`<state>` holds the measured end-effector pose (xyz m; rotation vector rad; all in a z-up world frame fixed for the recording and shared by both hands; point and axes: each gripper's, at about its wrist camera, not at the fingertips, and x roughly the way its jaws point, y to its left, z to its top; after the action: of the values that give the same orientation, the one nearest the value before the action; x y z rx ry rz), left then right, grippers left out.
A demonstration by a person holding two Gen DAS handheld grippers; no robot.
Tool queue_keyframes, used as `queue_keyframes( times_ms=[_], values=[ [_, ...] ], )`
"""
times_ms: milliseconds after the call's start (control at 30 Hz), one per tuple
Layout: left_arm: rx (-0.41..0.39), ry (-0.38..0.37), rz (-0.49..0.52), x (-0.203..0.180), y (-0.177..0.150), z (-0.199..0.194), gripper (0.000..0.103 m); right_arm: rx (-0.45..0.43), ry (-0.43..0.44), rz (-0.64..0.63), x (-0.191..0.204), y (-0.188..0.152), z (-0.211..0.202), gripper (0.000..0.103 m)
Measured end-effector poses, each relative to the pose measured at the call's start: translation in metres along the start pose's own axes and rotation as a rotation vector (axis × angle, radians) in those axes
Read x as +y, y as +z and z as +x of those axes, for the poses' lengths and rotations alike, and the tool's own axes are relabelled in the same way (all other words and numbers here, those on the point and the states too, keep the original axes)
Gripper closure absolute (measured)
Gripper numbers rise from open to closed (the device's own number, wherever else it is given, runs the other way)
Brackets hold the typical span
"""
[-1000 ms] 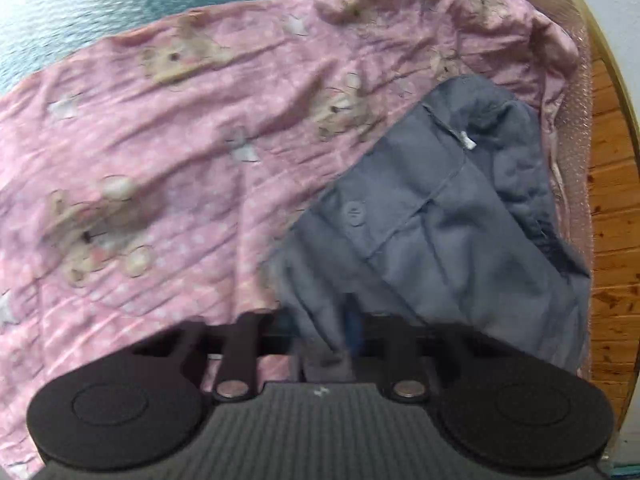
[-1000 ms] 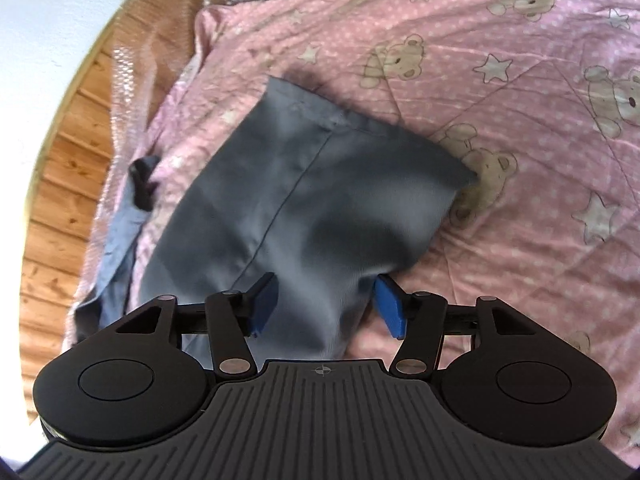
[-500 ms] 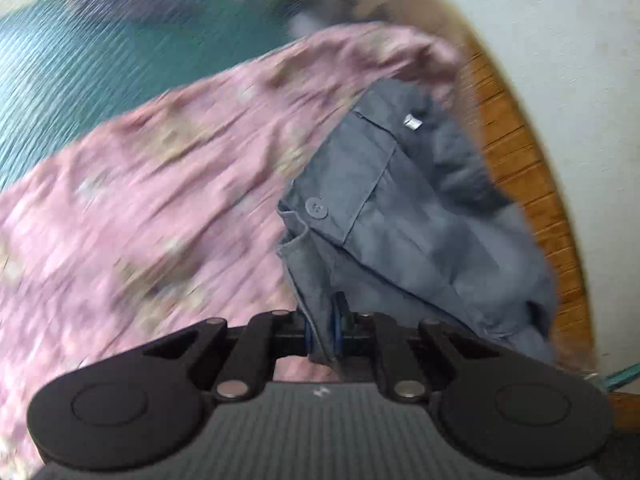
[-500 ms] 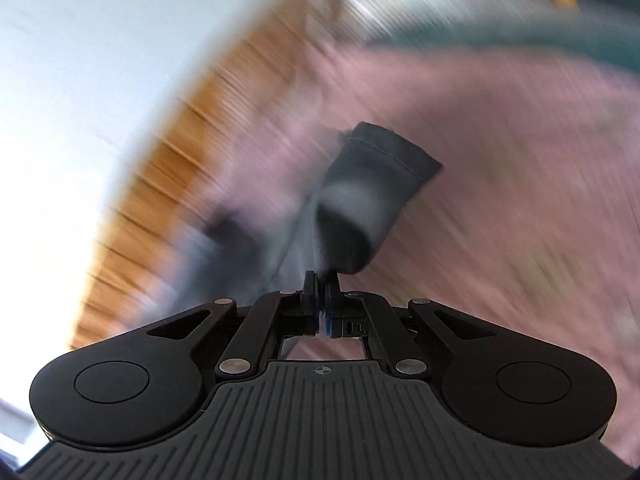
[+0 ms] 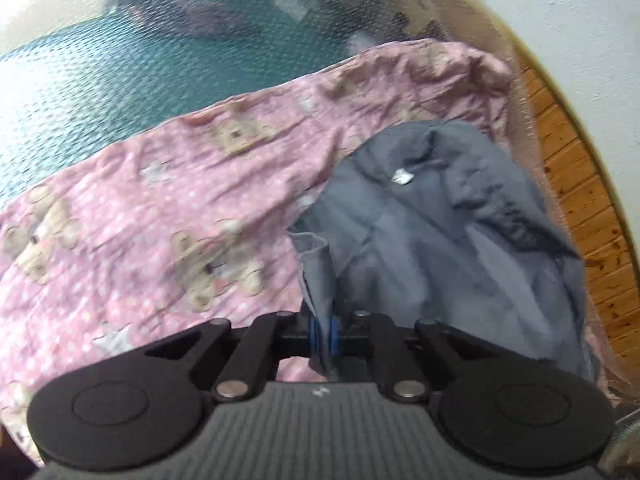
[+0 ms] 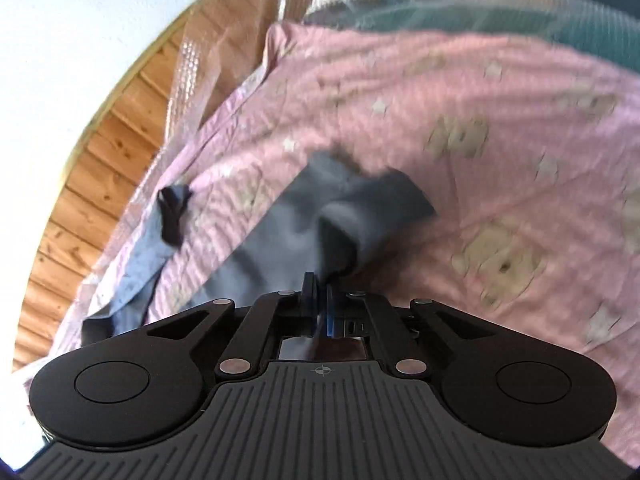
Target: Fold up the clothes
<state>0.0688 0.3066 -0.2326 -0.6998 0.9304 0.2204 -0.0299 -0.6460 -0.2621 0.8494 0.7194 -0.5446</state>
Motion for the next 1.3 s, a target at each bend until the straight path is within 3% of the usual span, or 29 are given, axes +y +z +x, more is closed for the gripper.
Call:
queue_keyframes(
  times_ms=[100, 133, 167, 233, 267, 333, 400, 500, 533, 633, 733, 833, 967, 1133, 1167, 1233, 1267, 1300],
  values=[
    [0.004, 0.05, -0.037, 0.012, -0.003, -0.013, 0.09, 0.107, -0.105, -0.036, -0.016, -0.011, 0.022, 0.101],
    [0.006, 0.067, -0.049, 0.015, -0.004, -0.017, 0.083, 0.109, -0.105, -0.025, -0.023, -0.015, 0.023, 0.103],
    [0.007, 0.084, -0.061, 0.019, -0.005, -0.021, 0.076, 0.09, -0.093, 0.006, -0.029, -0.016, 0.018, 0.099],
    [0.01, 0.117, -0.086, 0.027, -0.006, -0.029, 0.067, 0.019, -0.146, 0.043, -0.034, -0.013, -0.002, 0.062],
    [0.012, 0.134, -0.098, 0.031, -0.007, -0.034, 0.066, -0.025, -0.182, 0.055, -0.036, -0.012, -0.014, 0.055],
    [0.014, 0.167, -0.122, 0.039, -0.009, -0.042, 0.065, -0.102, -0.249, 0.064, -0.036, -0.008, -0.034, 0.053],
    [-0.025, 0.136, -0.134, 0.033, 0.008, -0.053, 0.059, -0.142, -0.278, 0.027, -0.018, -0.003, -0.047, 0.053],
    [-0.065, 0.051, -0.116, 0.002, 0.045, -0.048, 0.041, -0.173, -0.211, -0.034, 0.027, 0.007, -0.056, 0.051],
    [-0.058, 0.012, -0.108, -0.017, 0.055, -0.035, 0.037, -0.162, -0.165, -0.05, 0.047, 0.009, -0.052, 0.044],
    [-0.026, -0.112, -0.08, -0.076, 0.086, 0.01, 0.025, -0.062, 0.047, -0.084, 0.122, 0.009, -0.02, 0.03],
    [0.033, -0.189, -0.031, -0.139, 0.098, 0.063, 0.024, 0.051, 0.225, -0.09, 0.201, 0.008, 0.03, 0.017],
    [0.075, -0.232, 0.003, -0.184, 0.101, 0.102, 0.024, 0.142, 0.31, -0.041, 0.262, 0.004, 0.091, 0.011],
    [0.103, -0.276, 0.027, -0.214, 0.093, 0.122, 0.024, 0.232, 0.293, 0.071, 0.306, -0.014, 0.165, 0.012],
    [0.128, -0.272, 0.039, -0.201, 0.083, 0.12, 0.023, 0.188, 0.204, 0.158, 0.322, -0.007, 0.224, 0.018],
    [0.133, -0.264, 0.019, -0.196, 0.082, 0.122, 0.023, 0.188, 0.211, 0.161, 0.322, -0.003, 0.228, 0.024],
    [0.143, -0.246, -0.023, -0.185, 0.079, 0.126, 0.023, 0.187, 0.226, 0.167, 0.322, 0.004, 0.235, 0.08],
    [0.148, -0.238, -0.043, -0.179, 0.078, 0.128, 0.023, 0.18, 0.225, 0.151, 0.324, 0.01, 0.234, 0.098],
    [0.153, -0.229, -0.064, -0.173, 0.077, 0.13, 0.023, 0.166, 0.215, 0.113, 0.328, 0.017, 0.23, 0.101]
  ],
)
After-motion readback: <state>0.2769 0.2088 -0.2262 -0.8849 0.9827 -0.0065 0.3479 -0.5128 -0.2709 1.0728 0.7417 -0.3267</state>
